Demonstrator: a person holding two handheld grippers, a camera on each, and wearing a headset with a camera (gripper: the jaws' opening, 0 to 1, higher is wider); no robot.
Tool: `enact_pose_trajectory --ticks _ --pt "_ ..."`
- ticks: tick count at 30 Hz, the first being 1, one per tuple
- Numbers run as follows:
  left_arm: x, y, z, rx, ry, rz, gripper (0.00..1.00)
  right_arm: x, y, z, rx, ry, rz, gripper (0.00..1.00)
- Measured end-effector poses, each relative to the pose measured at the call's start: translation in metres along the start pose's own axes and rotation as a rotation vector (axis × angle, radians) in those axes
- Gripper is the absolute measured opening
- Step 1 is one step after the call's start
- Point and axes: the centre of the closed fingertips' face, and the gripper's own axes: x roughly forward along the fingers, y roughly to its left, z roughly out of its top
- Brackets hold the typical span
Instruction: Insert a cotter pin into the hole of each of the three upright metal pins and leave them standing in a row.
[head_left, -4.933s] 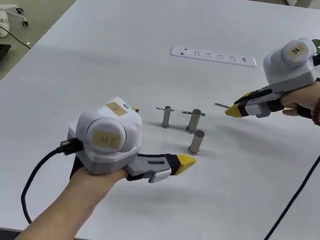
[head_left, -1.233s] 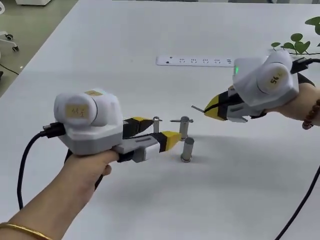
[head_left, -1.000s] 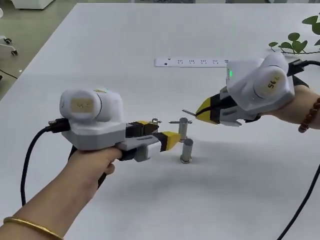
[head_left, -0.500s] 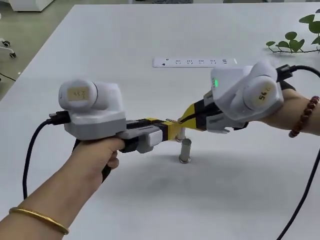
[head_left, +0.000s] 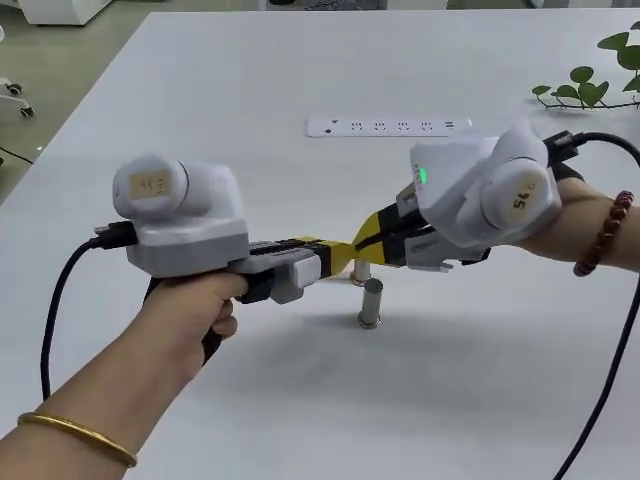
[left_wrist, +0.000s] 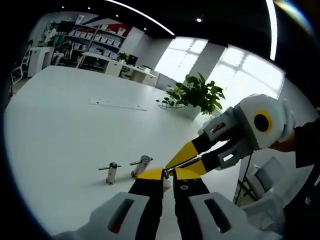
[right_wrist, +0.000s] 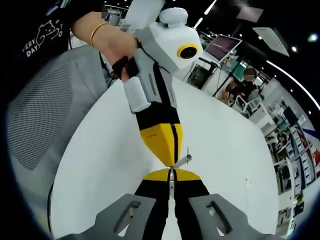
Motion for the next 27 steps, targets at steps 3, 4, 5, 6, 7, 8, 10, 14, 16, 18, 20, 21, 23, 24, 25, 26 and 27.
enact_pose_trajectory --ticks 3,4,5,6,7,8,10,14,16,18,20,21,23,24,25,26,27 --pt "-0.0002 0.0008 -0.0004 0.006 0.001 0.002 0.01 -0.0010 0.0008 0.0018 -0.005 -0.001 -0.003 0.00" --pt "-0.0003 0.0013 -0.0006 0.008 0.002 0.005 0.00 -0.0017 0.0013 0.0025 -0.005 -0.001 -0.005 0.00" --pt "-0.0004 0.0009 -0.0006 0.007 0.002 0.003 0.00 -0.0018 0.0014 0.0028 -0.005 -0.001 -0.005 0.00" --pt "-0.0005 0.0007 -0.0004 0.006 0.001 0.003 0.00 -0.0024 0.0016 0.0034 -0.008 -0.001 -0.007 0.00" --pt "-0.0006 0.0007 -0.0005 0.007 0.001 0.002 0.00 -0.0024 0.0017 0.0037 -0.008 -0.001 -0.008 0.00" --pt "-0.0006 0.0006 -0.0006 0.009 0.002 0.002 0.00 -0.0027 0.0020 0.0039 -0.007 -0.001 -0.008 0.00" --pt "-0.0007 0.0005 -0.0010 0.018 0.003 0.001 0.00 -0.0026 0.0026 0.0043 -0.009 0.000 -0.008 0.00" --pt "-0.0018 0.0006 -0.0010 0.036 0.001 -0.002 0.00 -0.0024 0.0027 0.0052 -0.007 -0.002 -0.013 0.00" --pt "-0.0028 0.0002 0.0003 0.059 -0.004 -0.003 0.00 -0.0027 0.0015 0.0062 0.003 -0.009 -0.021 0.00" --pt "-0.0036 -0.0003 0.0021 0.087 -0.012 -0.002 0.00 -0.0030 0.0005 0.0073 0.011 -0.016 -0.028 0.00" --pt "-0.0034 -0.0011 0.0020 0.110 -0.010 -0.001 0.00 -0.0028 0.0013 0.0080 0.043 -0.024 -0.019 0.00" --pt "-0.0037 -0.0006 0.0026 0.119 -0.013 0.002 0.00 -0.0026 0.0006 0.0085 0.056 -0.032 -0.023 0.00" --pt "-0.0041 -0.0006 0.0024 0.125 -0.011 0.001 0.00 -0.0028 0.0016 0.0088 0.075 -0.041 -0.024 0.00" --pt "-0.0042 -0.0006 0.0024 0.130 -0.011 0.001 0.00 -0.0033 0.0013 0.0068 0.090 -0.044 -0.025 0.00" --pt "-0.0041 -0.0006 0.0022 0.136 -0.010 0.000 0.00 -0.0032 0.0011 0.0058 0.100 -0.046 -0.024 0.00" --pt "-0.0042 -0.0007 0.0014 0.143 -0.005 -0.002 0.00 -0.0028 0.0010 0.0045 0.123 -0.050 -0.024 0.00" --pt "-0.0042 -0.0006 0.0007 0.150 -0.002 -0.002 0.00 -0.0025 0.0009 0.0040 0.143 -0.053 -0.023 0.00"
